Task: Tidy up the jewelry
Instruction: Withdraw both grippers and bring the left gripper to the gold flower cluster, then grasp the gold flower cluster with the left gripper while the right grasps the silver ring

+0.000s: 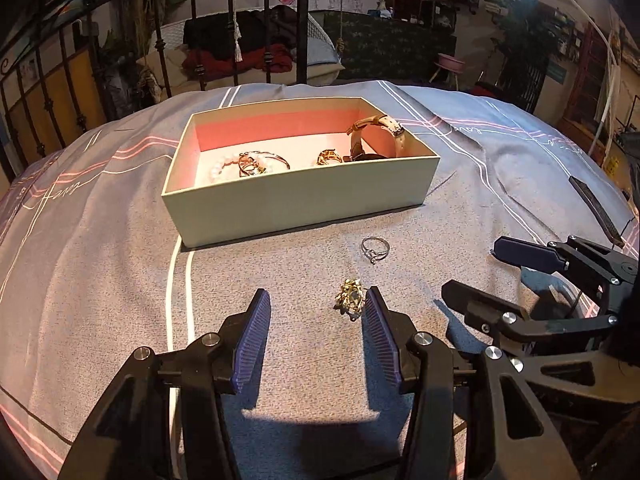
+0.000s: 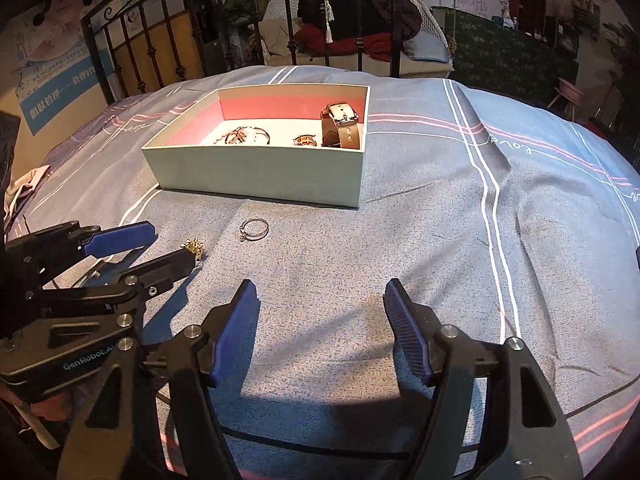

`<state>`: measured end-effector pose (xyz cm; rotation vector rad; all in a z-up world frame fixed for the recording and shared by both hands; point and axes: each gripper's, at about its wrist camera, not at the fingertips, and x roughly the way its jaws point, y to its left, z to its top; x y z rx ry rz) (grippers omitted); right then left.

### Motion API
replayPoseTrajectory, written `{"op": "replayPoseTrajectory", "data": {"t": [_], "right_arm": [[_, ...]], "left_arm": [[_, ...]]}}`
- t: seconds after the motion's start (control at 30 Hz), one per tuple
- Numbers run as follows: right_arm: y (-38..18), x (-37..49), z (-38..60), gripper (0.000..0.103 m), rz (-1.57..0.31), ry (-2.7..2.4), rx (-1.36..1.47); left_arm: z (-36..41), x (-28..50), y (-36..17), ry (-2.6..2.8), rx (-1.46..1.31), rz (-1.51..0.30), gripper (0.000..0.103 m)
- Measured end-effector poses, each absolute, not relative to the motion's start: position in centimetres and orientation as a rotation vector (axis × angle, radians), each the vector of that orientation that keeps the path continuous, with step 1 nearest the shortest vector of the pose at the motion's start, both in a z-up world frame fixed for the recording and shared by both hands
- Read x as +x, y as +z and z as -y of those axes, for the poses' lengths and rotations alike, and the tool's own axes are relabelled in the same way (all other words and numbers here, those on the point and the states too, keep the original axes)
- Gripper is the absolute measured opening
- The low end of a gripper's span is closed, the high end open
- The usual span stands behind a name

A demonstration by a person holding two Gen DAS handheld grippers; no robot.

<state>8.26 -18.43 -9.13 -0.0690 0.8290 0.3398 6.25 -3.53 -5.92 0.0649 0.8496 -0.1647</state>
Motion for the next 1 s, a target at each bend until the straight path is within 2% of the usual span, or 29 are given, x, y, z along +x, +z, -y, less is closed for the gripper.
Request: {"op": "replayPoseTrajectory", "data": {"t": [0.1,0.2,0.27,0.77,0.83,0.87,0.9,0.97,1.0], "right_arm": [[-9.1,8.4,18.7,0.068,-0.827,0.339,-0.052],[-9.2,8.6,18.7,0.068,-0.831,0.345,-0.049],[-9.2,8.7,18.6,0.068,-0.835,0.351,-0.057],[-9.5,12.3,13.4,0.067,-0.902,0.441,-0.172],[-9.5,12.8,13.0,0.057,-0.908,0.462,-0.16],[-9.6,13.0,13.0,0.047,-0.911,0.466,-0.156],[-9.6,13.1,12.9,0.034,-0.911,0.469,-0.155],[-9.6,12.9,13.0,0.021,-0.905,0.47,-0.157],[-9.5,12.7,13.0,0.021,-0.902,0.468,-0.162]], "left_arm": [[3.6,6.8,-6.2,-0.173,0.058,-0.875,0.042],[3.5,7.1,-6.5,-0.181,0.052,-0.883,0.03],[3.2,7.5,-6.5,-0.19,0.031,-0.885,0.014],[-1.5,7.0,-6.0,-0.101,-0.157,-0.851,0.014],[-1.7,6.9,-6.1,-0.103,-0.169,-0.852,0.014],[-1.7,6.9,-6.1,-0.102,-0.165,-0.849,0.014],[-1.5,7.0,-6.1,-0.1,-0.157,-0.849,0.014],[-1.3,7.0,-6.1,-0.1,-0.143,-0.848,0.014],[-1.2,6.9,-6.1,-0.1,-0.139,-0.846,0.014]]}}
